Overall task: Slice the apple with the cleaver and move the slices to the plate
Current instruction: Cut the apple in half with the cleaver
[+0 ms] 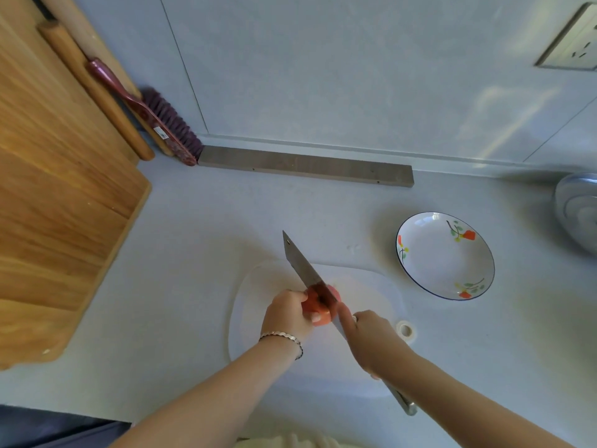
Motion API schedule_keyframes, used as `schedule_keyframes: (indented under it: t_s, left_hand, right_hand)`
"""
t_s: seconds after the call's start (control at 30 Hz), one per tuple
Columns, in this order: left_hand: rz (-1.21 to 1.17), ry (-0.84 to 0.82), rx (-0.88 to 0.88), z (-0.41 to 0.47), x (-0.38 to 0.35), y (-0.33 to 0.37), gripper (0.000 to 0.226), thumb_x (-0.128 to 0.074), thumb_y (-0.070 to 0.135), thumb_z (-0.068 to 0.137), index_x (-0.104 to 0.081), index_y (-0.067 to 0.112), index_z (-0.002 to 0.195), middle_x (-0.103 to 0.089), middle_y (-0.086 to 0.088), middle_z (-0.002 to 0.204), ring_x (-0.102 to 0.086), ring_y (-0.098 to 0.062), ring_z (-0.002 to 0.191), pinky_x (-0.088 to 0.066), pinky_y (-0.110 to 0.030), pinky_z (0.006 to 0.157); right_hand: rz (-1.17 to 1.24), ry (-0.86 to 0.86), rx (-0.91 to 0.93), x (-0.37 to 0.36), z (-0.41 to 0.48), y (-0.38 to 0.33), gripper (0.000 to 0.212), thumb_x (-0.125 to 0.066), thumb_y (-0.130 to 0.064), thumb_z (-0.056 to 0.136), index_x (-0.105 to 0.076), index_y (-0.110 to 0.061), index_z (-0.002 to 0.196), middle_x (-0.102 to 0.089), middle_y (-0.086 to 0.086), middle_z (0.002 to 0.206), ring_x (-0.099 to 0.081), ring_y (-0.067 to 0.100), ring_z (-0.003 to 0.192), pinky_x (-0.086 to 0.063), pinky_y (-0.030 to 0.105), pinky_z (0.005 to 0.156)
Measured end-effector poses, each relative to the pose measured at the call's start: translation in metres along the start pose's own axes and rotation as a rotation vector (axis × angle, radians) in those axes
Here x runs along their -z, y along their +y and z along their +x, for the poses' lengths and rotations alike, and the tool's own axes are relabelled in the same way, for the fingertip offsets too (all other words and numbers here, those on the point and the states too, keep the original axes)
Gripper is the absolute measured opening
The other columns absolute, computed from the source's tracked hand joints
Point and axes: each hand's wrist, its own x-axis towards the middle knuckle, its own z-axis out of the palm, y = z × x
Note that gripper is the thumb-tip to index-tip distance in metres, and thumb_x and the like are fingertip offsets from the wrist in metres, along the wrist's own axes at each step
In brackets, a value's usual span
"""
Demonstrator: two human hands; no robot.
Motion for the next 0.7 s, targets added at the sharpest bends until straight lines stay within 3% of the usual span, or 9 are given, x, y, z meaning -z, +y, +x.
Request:
schedule_keyframes:
  t_s: [0.03, 0.07, 0.13, 0.23, 0.33, 0.47, 0.6, 0.7]
  left_hand:
    - [0.001, -0.008, -0.006, -0.002, -0.001, 0.001, 0.024, -0.060, 0.015, 0.084, -0.066, 0.010, 0.107, -0.064, -0.006, 0.111, -0.061, -0.023, 0.104, -0.048, -0.026, 0.088]
    - [0.004, -0.015, -0.014, -0.002, -0.003, 0.002, 0.025, -0.060, 0.016, 0.084, -0.065, 0.011, 0.108, -0.063, -0.006, 0.112, -0.061, -0.023, 0.105, -0.047, -0.026, 0.088]
    - [0.023, -0.017, -0.028, -0.003, -0.005, 0.002, 0.025, -0.059, 0.016, 0.085, -0.065, 0.010, 0.108, -0.060, -0.008, 0.112, -0.060, -0.024, 0.105, -0.045, -0.025, 0.087]
    - [0.025, -0.026, -0.030, -0.001, -0.006, 0.003, 0.022, -0.059, 0.015, 0.085, -0.065, 0.006, 0.103, -0.059, -0.010, 0.110, -0.059, -0.025, 0.103, -0.042, -0.022, 0.083]
    - [0.025, -0.028, -0.031, 0.000, -0.004, 0.003, 0.022, -0.060, 0.014, 0.085, -0.065, 0.005, 0.103, -0.059, -0.011, 0.109, -0.059, -0.026, 0.103, -0.045, -0.025, 0.086]
    - [0.008, -0.050, -0.027, -0.003, -0.003, 0.004, 0.014, -0.063, 0.016, 0.080, -0.067, 0.007, 0.091, -0.064, -0.009, 0.099, -0.062, -0.025, 0.095, -0.045, -0.024, 0.077]
    - [-0.053, -0.047, 0.002, -0.002, 0.000, 0.005, 0.010, -0.069, 0.014, 0.076, -0.067, 0.009, 0.083, -0.069, -0.008, 0.091, -0.065, -0.024, 0.089, -0.044, -0.023, 0.070]
    - [-0.080, -0.049, -0.010, -0.001, 0.001, 0.007, 0.020, -0.071, 0.013, 0.075, -0.069, 0.009, 0.094, -0.070, -0.007, 0.097, -0.065, -0.023, 0.095, -0.047, -0.024, 0.077]
  right_hand:
    - [-0.023, 0.012, 0.044, 0.001, -0.003, 0.002, 0.038, -0.029, -0.038, 0.101, -0.050, -0.007, 0.092, -0.035, 0.002, 0.064, -0.038, 0.014, 0.057, -0.040, 0.032, 0.065]
    - [-0.016, 0.015, 0.064, 0.003, -0.006, 0.005, 0.047, -0.026, -0.047, 0.099, -0.046, -0.013, 0.072, -0.038, 0.001, 0.061, -0.038, 0.011, 0.054, -0.040, 0.031, 0.067]
    - [-0.001, 0.010, 0.073, 0.003, -0.006, 0.007, 0.052, -0.025, -0.053, 0.096, -0.037, -0.018, 0.060, -0.040, 0.000, 0.058, -0.037, 0.009, 0.051, -0.037, 0.028, 0.059]
    - [-0.010, 0.010, 0.091, 0.001, -0.004, 0.012, 0.051, -0.026, -0.052, 0.096, -0.036, -0.018, 0.059, -0.040, 0.000, 0.057, -0.037, 0.009, 0.050, -0.032, 0.020, 0.051]
    - [-0.050, 0.046, 0.071, -0.004, -0.002, 0.017, 0.055, -0.023, -0.052, 0.097, -0.036, -0.013, 0.061, -0.035, 0.001, 0.058, -0.035, 0.014, 0.052, -0.030, 0.023, 0.051]
    - [-0.095, 0.055, 0.092, -0.019, 0.014, 0.022, 0.057, -0.020, -0.052, 0.098, -0.050, -0.010, 0.073, -0.040, 0.000, 0.062, -0.040, 0.013, 0.055, -0.033, 0.024, 0.054]
    - [-0.005, 0.083, 0.106, -0.031, 0.022, 0.025, 0.057, -0.022, -0.055, 0.096, -0.040, -0.014, 0.062, -0.043, 0.000, 0.060, -0.041, 0.014, 0.057, -0.033, 0.027, 0.056]
    - [0.030, 0.094, 0.088, -0.034, 0.018, 0.039, 0.056, -0.024, -0.056, 0.096, -0.035, -0.013, 0.061, -0.039, 0.000, 0.058, -0.037, 0.015, 0.055, -0.030, 0.028, 0.054]
